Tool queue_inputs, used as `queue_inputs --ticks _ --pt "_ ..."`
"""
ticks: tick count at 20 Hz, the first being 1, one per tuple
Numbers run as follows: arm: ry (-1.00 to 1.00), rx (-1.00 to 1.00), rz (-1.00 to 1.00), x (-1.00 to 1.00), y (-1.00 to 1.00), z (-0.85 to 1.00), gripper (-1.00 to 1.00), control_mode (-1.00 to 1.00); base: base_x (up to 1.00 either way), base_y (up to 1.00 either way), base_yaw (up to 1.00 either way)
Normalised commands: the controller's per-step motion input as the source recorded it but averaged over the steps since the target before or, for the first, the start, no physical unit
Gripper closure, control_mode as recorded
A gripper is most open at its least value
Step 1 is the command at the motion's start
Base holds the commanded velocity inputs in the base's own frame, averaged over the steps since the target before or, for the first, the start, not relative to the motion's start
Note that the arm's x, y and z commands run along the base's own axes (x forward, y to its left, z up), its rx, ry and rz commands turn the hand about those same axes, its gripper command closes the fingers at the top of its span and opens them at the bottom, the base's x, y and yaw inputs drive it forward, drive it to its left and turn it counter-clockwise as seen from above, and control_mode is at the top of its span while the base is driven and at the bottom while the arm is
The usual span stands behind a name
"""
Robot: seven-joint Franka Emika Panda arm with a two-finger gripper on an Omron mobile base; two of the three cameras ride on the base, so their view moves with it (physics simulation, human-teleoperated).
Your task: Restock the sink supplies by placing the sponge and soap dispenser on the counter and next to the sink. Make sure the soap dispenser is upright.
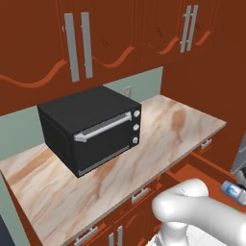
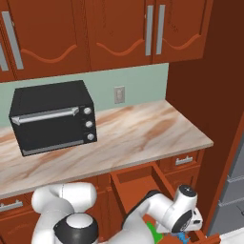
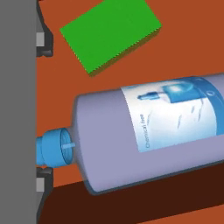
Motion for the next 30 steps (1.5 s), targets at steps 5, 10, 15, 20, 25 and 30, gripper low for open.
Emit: queue_inputs --ticks 5,10,15,20,25,30 --pt "0.0 0.0 0.0 0.0 0.0 0.0 -1.0 -1.0 0.0 0.0 0.0" --pt "0.0 0.0 0.0 0.0 0.0 0.0 -1.0 -1.0 0.0 0.0 0.0" --pt "0.0 0.0 0.0 0.0 0.0 0.0 -1.0 -1.0 0.0 0.0 0.0" --pt "0.0 0.0 0.0 0.0 0.0 0.0 -1.0 -1.0 0.0 0.0 0.0" --pt "0.0 0.0 0.0 0.0 0.0 0.0 -1.0 -1.0 0.0 0.0 0.0" --pt "0.0 0.0 0.0 0.02 -0.09 -0.16 -1.0 -1.0 0.0 0.0 0.0"
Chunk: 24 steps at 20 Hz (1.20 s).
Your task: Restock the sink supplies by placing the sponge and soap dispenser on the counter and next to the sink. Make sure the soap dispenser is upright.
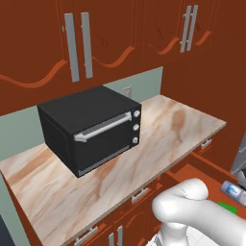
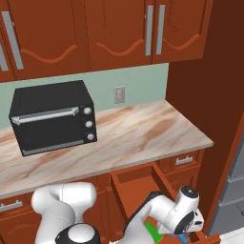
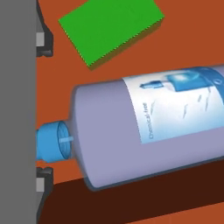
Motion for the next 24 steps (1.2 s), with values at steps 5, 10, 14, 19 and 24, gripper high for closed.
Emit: queue_inputs --ticks 5,10,14,19,24 --pt "0.0 -0.01 0.0 0.2 -0.01 -0.42 -1.0 -1.0 0.0 0.0 0.0" --pt "0.0 -0.04 0.0 0.29 0.0 -0.19 -1.0 -1.0 0.0 0.0 0.0" --pt "0.0 -0.03 0.0 0.03 -0.06 -0.11 -1.0 -1.0 0.0 0.0 0.0" --pt "0.0 -0.03 0.0 -0.01 0.05 -0.31 -1.0 -1.0 0.0 0.0 0.0" --pt "0.0 0.0 0.0 -0.01 0.18 -0.09 -1.0 -1.0 0.0 0.0 0.0"
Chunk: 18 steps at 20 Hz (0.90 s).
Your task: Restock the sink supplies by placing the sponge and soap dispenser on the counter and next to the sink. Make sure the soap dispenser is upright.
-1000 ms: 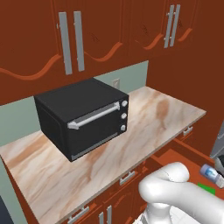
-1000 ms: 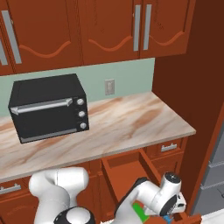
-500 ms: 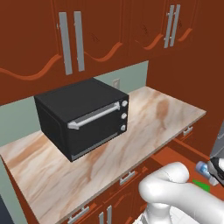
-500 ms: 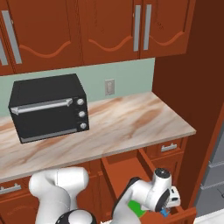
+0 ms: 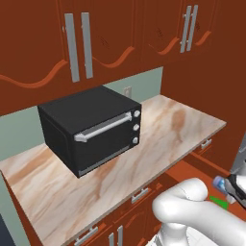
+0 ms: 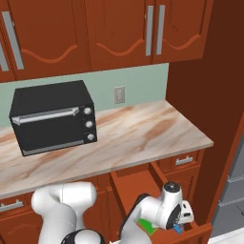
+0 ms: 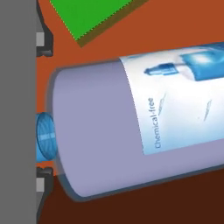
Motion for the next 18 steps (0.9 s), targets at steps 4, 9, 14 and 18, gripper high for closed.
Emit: queue_inputs --ticks 4,9,14,18 --pt "0.0 0.0 0.05 -0.15 0.47 -0.04 -1.0 -1.0 0.0 0.0 0.0" --pt "0.01 0.0 0.06 -0.25 0.5 -0.07 -1.0 -1.0 0.0 0.0 0.0" --pt "-0.01 0.0 0.02 -0.15 0.06 0.15 -1.0 -1.0 0.0 0.0 0.0" --pt "0.0 0.0 0.0 0.0 -0.27 0.16 -1.0 -1.0 0.0 0.0 0.0"
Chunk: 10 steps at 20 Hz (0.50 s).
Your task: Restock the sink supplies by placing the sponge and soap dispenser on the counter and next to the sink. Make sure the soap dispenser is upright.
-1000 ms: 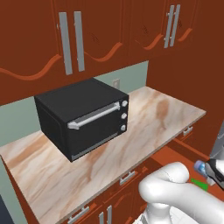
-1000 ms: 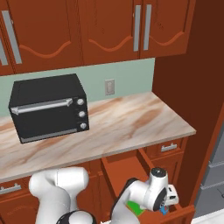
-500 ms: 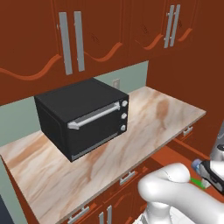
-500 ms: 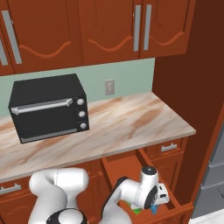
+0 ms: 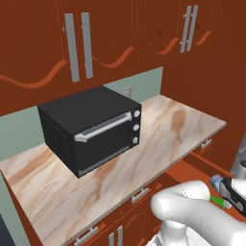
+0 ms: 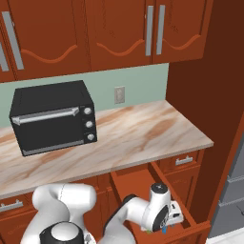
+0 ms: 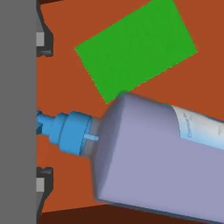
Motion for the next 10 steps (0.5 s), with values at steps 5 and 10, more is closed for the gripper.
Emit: queue_inputs --ticks 5,10 --pt "0.0 0.04 -0.03 0.18 -0.04 0.0 -1.0 -1.0 0.0 0.0 0.0" --pt "0.0 0.06 -0.02 0.38 0.0 0.0 -1.0 -1.0 0.0 0.0 0.0"
